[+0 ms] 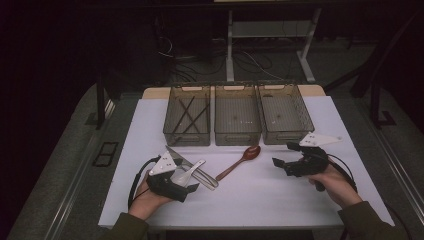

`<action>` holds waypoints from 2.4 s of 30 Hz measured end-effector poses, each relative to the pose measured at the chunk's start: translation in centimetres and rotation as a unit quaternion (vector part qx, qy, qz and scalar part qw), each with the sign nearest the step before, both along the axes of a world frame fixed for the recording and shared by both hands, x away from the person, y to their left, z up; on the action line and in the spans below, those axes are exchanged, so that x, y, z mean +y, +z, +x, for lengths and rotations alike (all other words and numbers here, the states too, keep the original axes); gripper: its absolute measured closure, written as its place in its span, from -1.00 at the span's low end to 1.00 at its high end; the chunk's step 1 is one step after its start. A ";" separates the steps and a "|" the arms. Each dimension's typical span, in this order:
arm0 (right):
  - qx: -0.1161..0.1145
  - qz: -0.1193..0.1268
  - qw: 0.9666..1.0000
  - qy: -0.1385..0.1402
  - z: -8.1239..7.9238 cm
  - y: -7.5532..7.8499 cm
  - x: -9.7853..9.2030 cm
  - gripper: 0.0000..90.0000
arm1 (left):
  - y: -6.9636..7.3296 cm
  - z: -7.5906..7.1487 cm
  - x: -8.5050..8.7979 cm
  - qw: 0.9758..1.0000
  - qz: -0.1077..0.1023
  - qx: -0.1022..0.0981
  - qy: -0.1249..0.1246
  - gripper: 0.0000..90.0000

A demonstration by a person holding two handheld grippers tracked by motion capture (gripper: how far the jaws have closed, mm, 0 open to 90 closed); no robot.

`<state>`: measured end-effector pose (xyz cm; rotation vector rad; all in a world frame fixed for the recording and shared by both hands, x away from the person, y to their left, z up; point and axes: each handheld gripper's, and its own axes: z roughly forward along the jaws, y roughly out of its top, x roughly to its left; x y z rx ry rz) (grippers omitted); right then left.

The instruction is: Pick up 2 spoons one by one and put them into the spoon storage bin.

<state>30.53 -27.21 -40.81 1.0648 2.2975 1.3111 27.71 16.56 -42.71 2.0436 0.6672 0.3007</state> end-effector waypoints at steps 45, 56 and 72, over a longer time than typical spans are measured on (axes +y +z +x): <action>0.001 0.008 1.000 -0.019 -4.5 -3.2 -3.7 -0.69 | -0.4 1.1 4.8 0.998 0.012 0.016 0.060 -0.95; 0.000 0.002 1.000 -0.018 -4.5 -3.3 -3.7 -0.69 | -1.0 1.2 4.4 0.998 0.021 0.044 0.045 -0.52; 0.001 0.000 1.000 -0.015 -4.5 -3.4 -3.6 -0.69 | -1.5 1.3 3.5 0.996 0.030 0.081 0.029 -0.16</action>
